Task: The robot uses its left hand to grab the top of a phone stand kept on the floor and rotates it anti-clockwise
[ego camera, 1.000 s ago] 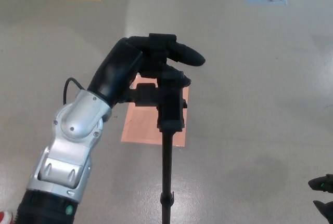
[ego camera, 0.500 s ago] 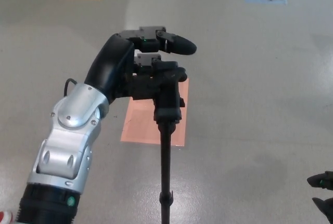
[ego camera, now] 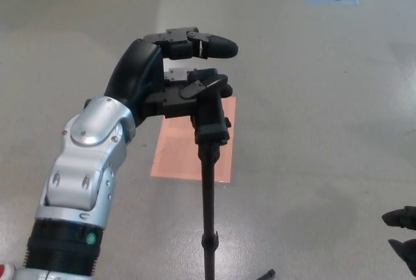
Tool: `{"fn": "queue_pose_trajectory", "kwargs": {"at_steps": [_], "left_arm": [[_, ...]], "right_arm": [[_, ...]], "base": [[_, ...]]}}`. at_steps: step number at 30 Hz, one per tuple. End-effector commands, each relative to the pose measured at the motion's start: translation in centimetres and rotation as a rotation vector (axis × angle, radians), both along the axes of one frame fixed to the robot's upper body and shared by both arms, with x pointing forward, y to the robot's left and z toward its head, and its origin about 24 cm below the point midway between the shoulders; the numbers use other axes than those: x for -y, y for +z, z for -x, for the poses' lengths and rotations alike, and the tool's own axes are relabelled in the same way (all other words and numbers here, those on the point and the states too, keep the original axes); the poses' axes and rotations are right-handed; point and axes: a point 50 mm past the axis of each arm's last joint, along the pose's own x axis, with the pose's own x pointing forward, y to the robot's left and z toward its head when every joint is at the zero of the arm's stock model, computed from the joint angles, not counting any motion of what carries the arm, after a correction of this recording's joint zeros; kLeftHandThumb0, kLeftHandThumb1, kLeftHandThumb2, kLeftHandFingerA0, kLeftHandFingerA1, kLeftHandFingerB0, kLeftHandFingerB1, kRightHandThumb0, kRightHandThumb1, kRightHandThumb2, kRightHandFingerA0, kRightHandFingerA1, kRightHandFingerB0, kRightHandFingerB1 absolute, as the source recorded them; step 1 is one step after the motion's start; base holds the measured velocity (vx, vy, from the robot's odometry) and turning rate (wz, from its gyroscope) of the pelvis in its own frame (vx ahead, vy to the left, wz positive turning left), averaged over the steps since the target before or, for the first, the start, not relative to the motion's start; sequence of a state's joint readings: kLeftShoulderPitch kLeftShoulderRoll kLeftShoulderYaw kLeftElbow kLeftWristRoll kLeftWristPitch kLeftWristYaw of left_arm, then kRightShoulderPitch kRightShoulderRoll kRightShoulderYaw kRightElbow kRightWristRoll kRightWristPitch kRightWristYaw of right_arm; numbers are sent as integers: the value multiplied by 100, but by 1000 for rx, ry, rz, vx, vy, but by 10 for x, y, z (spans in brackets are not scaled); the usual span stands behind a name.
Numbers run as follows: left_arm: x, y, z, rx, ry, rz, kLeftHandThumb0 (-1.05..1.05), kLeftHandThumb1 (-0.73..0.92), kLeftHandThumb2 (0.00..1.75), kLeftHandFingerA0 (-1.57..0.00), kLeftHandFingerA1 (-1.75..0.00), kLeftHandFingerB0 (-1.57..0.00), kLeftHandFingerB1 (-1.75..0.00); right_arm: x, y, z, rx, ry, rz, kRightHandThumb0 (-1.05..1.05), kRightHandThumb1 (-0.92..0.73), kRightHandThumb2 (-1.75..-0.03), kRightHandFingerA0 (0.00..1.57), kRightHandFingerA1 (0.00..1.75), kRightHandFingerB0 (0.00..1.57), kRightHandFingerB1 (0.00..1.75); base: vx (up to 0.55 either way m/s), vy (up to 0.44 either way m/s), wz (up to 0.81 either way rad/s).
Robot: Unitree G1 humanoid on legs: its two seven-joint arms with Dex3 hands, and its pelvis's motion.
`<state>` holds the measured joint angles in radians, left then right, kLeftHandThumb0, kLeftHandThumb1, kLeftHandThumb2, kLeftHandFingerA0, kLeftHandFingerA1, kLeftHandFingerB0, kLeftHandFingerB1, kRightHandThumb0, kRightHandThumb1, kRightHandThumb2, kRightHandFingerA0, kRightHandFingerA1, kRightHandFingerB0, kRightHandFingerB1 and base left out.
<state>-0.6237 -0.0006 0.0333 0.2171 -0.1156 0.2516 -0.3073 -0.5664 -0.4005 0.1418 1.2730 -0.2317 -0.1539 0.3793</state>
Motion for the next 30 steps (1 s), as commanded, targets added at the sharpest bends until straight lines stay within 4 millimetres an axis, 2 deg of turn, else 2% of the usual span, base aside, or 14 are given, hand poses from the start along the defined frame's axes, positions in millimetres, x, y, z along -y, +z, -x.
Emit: {"fn": "queue_pose_trajectory", "kwargs": {"at_steps": [1,9,13,15,16,17,18,19,20,21,22,26,27,30], "left_arm": [[-8,-13,-10,-382,34,187,-17,66,60,-99,-58,-82,-52],[-7,-12,-9,-397,26,193,-17,68,60,-97,-60,-81,-51],[-6,-11,-9,-402,7,191,-23,67,62,-92,-60,-68,-46],[-6,-10,-9,-407,-2,189,-20,69,61,-91,-60,-68,-45],[-6,-10,-8,-410,-13,186,-25,64,59,-83,-53,-58,-40],[-7,-9,-8,-412,-21,184,-25,64,59,-83,-53,-58,-40],[-7,-9,-8,-409,-38,178,-40,53,74,-62,-56,-42,-45],[-6,-7,-7,-405,-85,156,-31,37,92,-2,-49,0,-46],[-6,-6,-6,-392,-149,123,-67,45,80,0,-16,0,-15],[-6,-6,-6,-385,-174,109,-67,45,80,0,-16,0,-15],[-6,-6,-5,-373,-197,98,-78,49,80,0,-2,0,-1],[-5,-4,-4,-334,-267,70,-78,48,83,0,-1,0,-7],[-5,-3,-3,-324,-276,65,-75,56,61,0,0,0,0],[-4,0,-2,-290,-297,34,-80,60,59,0,0,0,0]], "right_arm": [[9,12,-7,5,-18,27,-34,-58,-110,0,48,0,46],[9,14,-8,11,-6,40,-35,-57,-110,0,48,0,45],[9,14,-9,10,-7,43,-35,-54,-109,0,48,0,45],[9,14,-9,9,-8,45,-35,-54,-109,0,48,0,45],[9,14,-9,8,-5,45,-35,-55,-109,0,48,0,45],[9,15,-9,9,-3,44,-35,-55,-109,0,48,0,45],[9,15,-10,10,-5,41,-35,-55,-109,0,48,0,45],[9,15,-10,10,-15,33,-35,-54,-108,0,48,0,45],[9,15,-10,9,-22,26,-35,-55,-109,0,48,0,45],[9,15,-10,8,-22,25,-35,-55,-109,0,48,0,45],[8,15,-10,8,-17,28,-35,-55,-109,0,48,0,45],[8,17,-13,11,-10,30,-34,-57,-110,0,48,0,45],[7,18,-13,13,-9,31,-34,-56,-110,0,48,0,46],[7,18,-14,16,-12,29,-35,-55,-109,0,48,0,46]], "base": [[0,0,0],[0,0,0],[0,0,0],[0,0,0],[0,0,0],[0,0,0],[0,0,0],[0,0,0],[0,0,0],[0,0,0],[0,0,0],[0,0,0],[0,0,0],[0,0,0]]}}
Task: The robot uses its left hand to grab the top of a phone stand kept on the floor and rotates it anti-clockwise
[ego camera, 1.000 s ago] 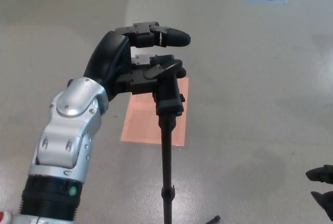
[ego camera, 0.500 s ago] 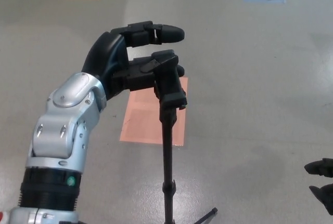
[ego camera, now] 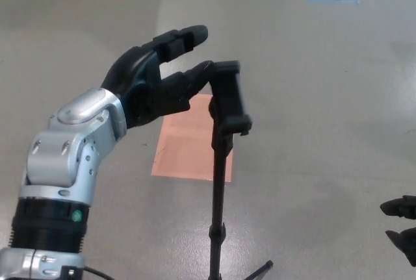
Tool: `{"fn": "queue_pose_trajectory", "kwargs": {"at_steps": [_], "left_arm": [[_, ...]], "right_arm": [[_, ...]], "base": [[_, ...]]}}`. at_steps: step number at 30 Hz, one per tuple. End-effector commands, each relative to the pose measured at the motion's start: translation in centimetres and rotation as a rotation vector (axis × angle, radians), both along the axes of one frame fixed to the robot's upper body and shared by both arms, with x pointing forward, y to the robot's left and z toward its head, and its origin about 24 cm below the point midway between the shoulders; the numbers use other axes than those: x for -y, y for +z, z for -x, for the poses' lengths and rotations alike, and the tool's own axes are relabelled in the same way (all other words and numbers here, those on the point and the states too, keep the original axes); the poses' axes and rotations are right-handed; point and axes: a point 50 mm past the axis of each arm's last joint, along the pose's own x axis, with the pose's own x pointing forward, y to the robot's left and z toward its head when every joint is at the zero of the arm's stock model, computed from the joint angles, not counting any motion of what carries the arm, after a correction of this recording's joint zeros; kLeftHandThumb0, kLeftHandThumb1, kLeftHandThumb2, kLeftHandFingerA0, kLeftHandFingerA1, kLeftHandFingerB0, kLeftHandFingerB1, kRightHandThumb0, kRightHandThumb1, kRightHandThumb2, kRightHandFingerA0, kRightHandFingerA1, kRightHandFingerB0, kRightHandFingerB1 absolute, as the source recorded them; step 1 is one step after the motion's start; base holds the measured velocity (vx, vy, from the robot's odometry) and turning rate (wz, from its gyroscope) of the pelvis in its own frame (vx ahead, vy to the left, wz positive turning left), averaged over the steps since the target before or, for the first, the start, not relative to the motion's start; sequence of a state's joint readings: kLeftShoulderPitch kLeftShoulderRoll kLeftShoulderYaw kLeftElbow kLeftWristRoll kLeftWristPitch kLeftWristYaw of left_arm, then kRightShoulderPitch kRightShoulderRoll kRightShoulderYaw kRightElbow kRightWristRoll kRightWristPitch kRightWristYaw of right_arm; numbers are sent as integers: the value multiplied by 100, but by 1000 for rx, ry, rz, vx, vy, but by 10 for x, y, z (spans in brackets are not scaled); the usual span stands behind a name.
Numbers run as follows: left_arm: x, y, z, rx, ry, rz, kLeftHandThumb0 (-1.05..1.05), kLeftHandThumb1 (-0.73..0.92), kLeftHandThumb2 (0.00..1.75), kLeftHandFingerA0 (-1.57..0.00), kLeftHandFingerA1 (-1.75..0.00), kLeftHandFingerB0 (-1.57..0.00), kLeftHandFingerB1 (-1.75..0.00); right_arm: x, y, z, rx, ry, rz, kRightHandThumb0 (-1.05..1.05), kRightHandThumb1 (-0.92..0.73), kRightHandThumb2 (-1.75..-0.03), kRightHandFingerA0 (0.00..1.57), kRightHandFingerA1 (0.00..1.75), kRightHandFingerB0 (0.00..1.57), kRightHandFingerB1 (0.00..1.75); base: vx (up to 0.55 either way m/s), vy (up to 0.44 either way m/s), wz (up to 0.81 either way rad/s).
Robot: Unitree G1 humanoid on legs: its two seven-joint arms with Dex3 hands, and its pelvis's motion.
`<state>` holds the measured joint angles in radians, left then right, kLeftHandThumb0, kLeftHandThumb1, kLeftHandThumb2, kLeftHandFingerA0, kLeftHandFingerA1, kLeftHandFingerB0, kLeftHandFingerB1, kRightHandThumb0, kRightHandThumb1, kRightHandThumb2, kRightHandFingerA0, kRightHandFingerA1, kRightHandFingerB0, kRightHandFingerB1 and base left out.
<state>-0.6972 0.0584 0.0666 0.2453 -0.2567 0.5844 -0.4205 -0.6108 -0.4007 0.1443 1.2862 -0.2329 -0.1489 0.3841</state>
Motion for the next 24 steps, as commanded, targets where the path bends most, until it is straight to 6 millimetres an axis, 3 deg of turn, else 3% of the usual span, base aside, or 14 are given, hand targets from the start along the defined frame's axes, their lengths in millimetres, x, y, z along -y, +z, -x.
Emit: {"fn": "queue_pose_trajectory", "kwargs": {"at_steps": [1,5,6,9,11,12,14,15,16,17,20,21,24], "left_arm": [[3,7,5,28,-187,-25,-82,61,59,0,0,0,0],[1,8,6,44,-213,-21,-79,61,59,0,0,0,0],[1,9,6,45,-217,-21,-80,48,77,0,0,0,0],[-2,9,6,48,-238,-6,-82,52,81,0,0,0,0],[-6,10,6,51,-250,3,-81,52,80,0,0,0,-1],[-8,10,6,53,-252,5,-74,61,59,0,0,0,0],[-14,10,6,52,-238,15,-81,60,59,0,0,0,0],[-23,8,7,41,-185,33,-89,64,92,0,0,0,0],[-27,6,7,35,-155,40,-89,64,92,0,0,0,0],[-33,2,8,24,-117,53,-96,75,102,0,-2,0,-2],[-58,-21,10,-14,21,64,-92,78,109,0,-9,0,-7],[-74,-34,11,-32,94,41,-90,75,98,0,-2,0,0],[-97,-50,15,-48,201,40,-92,73,96,0,0,0,0]], "right_arm": [[10,8,-3,-9,-22,25,-35,-54,-109,1,48,0,46],[9,8,-2,-14,-12,31,-35,-54,-109,1,48,0,46],[9,8,-2,-14,-14,26,-35,-54,-108,1,48,0,46],[9,8,-3,-14,-14,21,-35,-54,-109,1,48,0,46],[7,8,-4,-15,-3,27,-35,-54,-109,1,48,0,46],[7,8,-4,-15,-3,23,-35,-53,-108,1,49,0,46],[7,9,-5,-14,-8,16,-36,-52,-107,1,49,0,46],[7,10,-5,-14,-9,16,-36,-52,-107,1,48,0,46],[7,10,-5,-14,-7,19,-36,-52,-107,1,48,0,46],[7,9,-5,-16,-6,21,-36,-51,-107,1,48,0,46],[9,7,-1,-23,3,27,-36,-52,-108,1,49,0,46],[9,5,1,-28,9,29,-36,-52,-108,1,49,0,47],[8,2,3,-40,5,24,-35,-54,-109,1,48,0,46]], "base": [[0,0,0],[0,0,0],[0,0,0],[0,0,0],[0,0,0],[0,0,0],[0,0,0],[0,0,0],[0,0,0],[0,0,0],[0,0,0],[0,0,0],[0,0,0]]}}
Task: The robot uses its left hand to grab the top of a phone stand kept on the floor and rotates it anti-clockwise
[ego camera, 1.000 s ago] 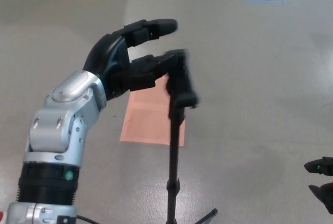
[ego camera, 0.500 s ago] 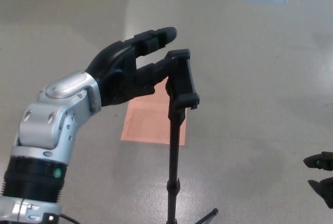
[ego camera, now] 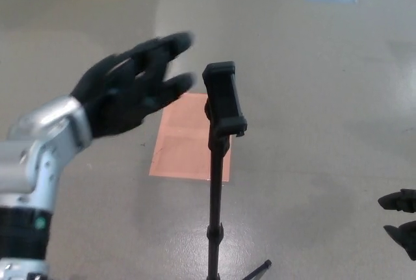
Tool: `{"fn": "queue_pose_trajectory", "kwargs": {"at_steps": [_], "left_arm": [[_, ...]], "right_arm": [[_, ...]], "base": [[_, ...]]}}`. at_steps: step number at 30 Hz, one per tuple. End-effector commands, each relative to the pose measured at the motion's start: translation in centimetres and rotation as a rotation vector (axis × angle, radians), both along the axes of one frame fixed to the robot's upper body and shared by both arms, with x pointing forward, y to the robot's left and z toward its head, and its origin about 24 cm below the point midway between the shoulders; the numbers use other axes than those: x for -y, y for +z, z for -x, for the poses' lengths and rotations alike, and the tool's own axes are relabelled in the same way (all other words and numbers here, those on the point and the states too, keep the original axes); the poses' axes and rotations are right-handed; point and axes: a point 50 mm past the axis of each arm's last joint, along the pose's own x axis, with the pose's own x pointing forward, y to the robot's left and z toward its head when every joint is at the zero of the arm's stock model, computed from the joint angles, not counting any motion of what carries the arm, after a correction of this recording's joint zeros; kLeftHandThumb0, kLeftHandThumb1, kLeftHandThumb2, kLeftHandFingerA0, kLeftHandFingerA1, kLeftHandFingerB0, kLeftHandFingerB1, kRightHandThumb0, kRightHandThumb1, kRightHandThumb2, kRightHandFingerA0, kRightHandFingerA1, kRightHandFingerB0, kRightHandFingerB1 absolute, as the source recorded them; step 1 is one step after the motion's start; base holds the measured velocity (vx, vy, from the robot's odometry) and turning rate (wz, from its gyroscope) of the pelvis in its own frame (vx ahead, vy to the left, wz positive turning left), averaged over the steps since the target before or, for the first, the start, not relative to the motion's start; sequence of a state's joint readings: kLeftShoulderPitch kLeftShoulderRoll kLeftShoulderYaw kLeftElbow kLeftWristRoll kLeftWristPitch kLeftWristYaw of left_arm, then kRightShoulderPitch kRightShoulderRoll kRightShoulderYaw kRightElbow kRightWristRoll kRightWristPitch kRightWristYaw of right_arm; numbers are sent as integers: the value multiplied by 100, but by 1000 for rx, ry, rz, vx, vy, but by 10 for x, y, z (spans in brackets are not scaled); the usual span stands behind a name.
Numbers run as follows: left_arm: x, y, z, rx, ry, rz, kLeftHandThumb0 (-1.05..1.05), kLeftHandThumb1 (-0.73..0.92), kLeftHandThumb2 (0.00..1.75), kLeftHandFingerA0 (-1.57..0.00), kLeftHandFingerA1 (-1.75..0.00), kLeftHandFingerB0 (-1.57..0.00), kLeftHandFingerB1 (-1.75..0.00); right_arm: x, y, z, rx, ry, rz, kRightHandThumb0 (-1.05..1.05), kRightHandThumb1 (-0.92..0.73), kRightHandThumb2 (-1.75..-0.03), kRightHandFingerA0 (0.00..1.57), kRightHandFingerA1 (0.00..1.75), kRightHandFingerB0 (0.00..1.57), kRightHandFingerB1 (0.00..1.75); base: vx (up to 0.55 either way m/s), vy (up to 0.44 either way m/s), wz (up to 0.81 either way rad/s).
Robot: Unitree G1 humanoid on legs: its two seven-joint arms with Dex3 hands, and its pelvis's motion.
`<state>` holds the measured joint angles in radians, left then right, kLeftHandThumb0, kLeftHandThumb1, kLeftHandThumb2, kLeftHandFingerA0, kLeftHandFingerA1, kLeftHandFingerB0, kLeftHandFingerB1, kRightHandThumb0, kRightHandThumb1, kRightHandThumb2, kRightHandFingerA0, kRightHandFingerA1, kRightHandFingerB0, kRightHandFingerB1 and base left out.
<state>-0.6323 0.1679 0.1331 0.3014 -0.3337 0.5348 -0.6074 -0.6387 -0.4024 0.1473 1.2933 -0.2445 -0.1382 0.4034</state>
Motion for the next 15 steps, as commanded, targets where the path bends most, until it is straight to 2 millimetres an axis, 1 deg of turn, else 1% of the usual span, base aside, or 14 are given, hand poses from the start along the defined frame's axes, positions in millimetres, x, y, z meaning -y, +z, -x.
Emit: {"fn": "queue_pose_trajectory", "kwargs": {"at_steps": [1,2,3,4,5,6,7,8,9,10,13,14,15], "left_arm": [[-61,-39,9,-37,295,-18,-92,73,96,0,0,0,0],[-68,-43,10,-43,328,-20,-91,75,110,0,-10,0,-9],[-75,-48,11,-46,360,-30,-92,76,110,0,-9,0,-8],[-77,-49,12,-47,371,-34,-92,76,110,0,-9,0,-8],[-81,-52,13,-52,393,-41,-86,72,108,0,-13,0,-12],[-88,-58,16,-51,436,-72,-84,74,108,0,-15,0,-14],[-93,-66,19,-39,461,-148,-90,80,112,0,-11,0,-9],[-95,-69,21,-31,463,-186,-90,80,112,0,-11,0,-9],[-97,-76,24,-19,458,-283,-93,84,115,0,-7,0,-6],[-100,-82,28,-4,446,-386,-93,84,115,0,-7,0,-6],[-103,-97,36,36,425,-579,-89,83,113,0,-8,0,-7],[-106,-107,41,27,413,-703,-87,76,111,0,-11,0,-12],[-110,-117,46,5,395,-846,-85,75,110,0,-14,0,-15]], "right_arm": [[9,-4,9,-37,-12,19,-35,-54,-109,1,48,0,46],[9,-5,9,-40,-11,22,-35,-54,-109,1,49,0,46],[8,-6,9,-45,-9,25,-35,-54,-109,1,48,0,46],[8,-7,10,-47,-9,26,-35,-54,-109,1,48,0,46],[8,-7,10,-48,-4,30,-35,-55,-109,1,48,0,46],[7,-9,11,-50,4,37,-35,-54,-109,1,48,0,47],[7,-10,12,-54,10,42,-35,-55,-109,1,48,0,47],[7,-11,13,-56,12,43,-35,-55,-109,1,48,0,47],[6,-12,14,-58,12,42,-35,-54,-109,1,48,0,46],[6,-13,14,-59,12,39,-35,-54,-109,1,48,0,46],[5,-16,17,-66,3,30,-35,-54,-109,1,49,0,47],[6,-17,18,-66,-5,25,-69,-84,-66,11,27,14,25],[6,-18,19,-65,-9,25,-74,-67,-100,0,39,14,39]], "base": [[0,0,0],[0,0,0],[0,0,0],[0,0,0],[0,0,0],[0,0,0],[0,0,0],[0,0,0],[0,0,0],[0,0,0],[0,0,0],[0,0,0],[0,0,0]]}}
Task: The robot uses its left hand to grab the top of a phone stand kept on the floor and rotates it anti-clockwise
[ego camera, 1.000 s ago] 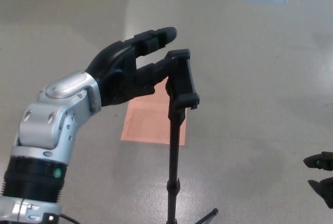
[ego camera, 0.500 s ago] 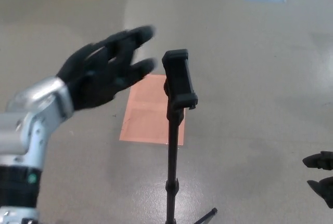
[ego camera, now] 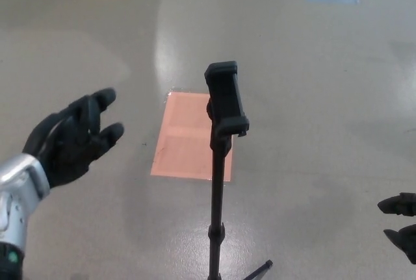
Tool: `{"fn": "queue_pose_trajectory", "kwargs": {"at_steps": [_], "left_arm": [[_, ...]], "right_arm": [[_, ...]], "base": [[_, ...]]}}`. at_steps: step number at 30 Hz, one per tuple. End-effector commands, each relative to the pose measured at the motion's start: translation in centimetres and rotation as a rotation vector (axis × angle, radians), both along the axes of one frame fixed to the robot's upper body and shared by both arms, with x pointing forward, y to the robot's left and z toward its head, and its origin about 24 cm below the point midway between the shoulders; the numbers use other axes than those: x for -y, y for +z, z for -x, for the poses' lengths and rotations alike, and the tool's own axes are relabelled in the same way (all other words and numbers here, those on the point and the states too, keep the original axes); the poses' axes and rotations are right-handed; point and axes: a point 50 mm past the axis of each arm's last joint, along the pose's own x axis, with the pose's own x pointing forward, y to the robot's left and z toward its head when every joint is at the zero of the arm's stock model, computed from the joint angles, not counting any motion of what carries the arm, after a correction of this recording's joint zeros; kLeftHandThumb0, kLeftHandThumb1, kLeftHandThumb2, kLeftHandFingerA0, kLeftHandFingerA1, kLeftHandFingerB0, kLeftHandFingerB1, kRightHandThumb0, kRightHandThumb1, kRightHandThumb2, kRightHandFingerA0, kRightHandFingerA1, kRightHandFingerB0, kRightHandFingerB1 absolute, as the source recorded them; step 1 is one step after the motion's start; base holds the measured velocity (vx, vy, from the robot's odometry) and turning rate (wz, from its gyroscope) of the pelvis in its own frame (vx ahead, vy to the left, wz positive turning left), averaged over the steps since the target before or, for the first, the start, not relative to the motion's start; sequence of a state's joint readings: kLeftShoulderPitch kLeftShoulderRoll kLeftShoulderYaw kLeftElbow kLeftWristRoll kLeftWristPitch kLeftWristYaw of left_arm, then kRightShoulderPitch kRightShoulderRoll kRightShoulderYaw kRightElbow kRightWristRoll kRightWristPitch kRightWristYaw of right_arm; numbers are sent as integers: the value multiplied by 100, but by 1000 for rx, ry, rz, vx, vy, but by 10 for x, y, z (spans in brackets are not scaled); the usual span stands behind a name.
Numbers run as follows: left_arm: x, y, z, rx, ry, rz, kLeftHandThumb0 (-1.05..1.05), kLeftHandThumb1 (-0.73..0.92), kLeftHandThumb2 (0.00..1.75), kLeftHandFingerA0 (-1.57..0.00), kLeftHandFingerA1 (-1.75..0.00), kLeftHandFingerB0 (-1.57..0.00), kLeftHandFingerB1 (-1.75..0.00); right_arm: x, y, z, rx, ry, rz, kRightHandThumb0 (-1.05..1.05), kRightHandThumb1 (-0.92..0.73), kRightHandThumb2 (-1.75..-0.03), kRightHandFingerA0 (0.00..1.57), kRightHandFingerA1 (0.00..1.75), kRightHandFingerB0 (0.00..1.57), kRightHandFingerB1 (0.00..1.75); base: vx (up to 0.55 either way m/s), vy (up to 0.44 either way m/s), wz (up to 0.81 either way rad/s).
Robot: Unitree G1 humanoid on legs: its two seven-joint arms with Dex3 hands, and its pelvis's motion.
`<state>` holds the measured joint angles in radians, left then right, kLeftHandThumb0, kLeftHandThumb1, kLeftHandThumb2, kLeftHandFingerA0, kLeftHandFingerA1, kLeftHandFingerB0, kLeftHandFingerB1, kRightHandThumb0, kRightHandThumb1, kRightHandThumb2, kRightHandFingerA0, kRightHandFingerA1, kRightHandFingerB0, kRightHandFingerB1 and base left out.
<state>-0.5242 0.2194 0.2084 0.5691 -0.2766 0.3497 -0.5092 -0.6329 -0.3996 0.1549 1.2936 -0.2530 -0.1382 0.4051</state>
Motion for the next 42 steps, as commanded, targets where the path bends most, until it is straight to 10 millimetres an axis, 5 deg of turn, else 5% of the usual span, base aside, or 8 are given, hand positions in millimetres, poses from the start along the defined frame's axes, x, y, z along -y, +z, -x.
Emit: {"fn": "queue_pose_trajectory", "kwargs": {"at_steps": [1,4,16,17,24,30,39,42], "left_arm": [[-51,-51,35,31,36,-855,-85,75,110,0,-14,0,-15],[-62,-71,47,-81,-11,-1069,-84,70,89,-2,-17,0,-17],[-89,-91,68,-305,55,-885,-73,70,105,-4,-40,-2,-26],[-89,-91,68,-315,42,-874,-74,88,67,-12,-27,-5,-24],[-92,-90,69,-310,18,-881,-37,47,105,-1,-48,0,-47],[-94,-94,75,-313,7,-886,-76,79,65,-17,-29,-11,-24],[-94,-95,77,-317,-20,-910,-77,65,99,-16,-46,0,-35],[-94,-95,76,-315,-26,-912,-80,80,67,-17,-29,-11,-25]], "right_arm": [[7,-16,18,-51,-20,19,-74,-67,-100,0,39,14,39],[6,-17,17,-45,-44,2,-72,-82,-65,11,28,14,24],[8,-16,17,-31,-76,-9,-79,-68,-100,0,34,13,30],[9,-15,17,-28,-79,-9,-80,-68,-100,0,35,13,30],[11,-15,19,-25,-69,6,-79,-67,-100,0,38,15,34],[10,-20,24,-43,-69,-14,-77,-67,-99,0,37,13,34],[9,-25,28,-59,-65,-17,-72,-83,-65,11,28,13,24],[9,-25,28,-58,-52,-6,-78,-67,-99,0,39,13,36]], "base": [[0,0,0],[0,0,0],[0,0,0],[0,0,0],[0,0,0],[0,0,0],[0,0,0],[0,0,0]]}}
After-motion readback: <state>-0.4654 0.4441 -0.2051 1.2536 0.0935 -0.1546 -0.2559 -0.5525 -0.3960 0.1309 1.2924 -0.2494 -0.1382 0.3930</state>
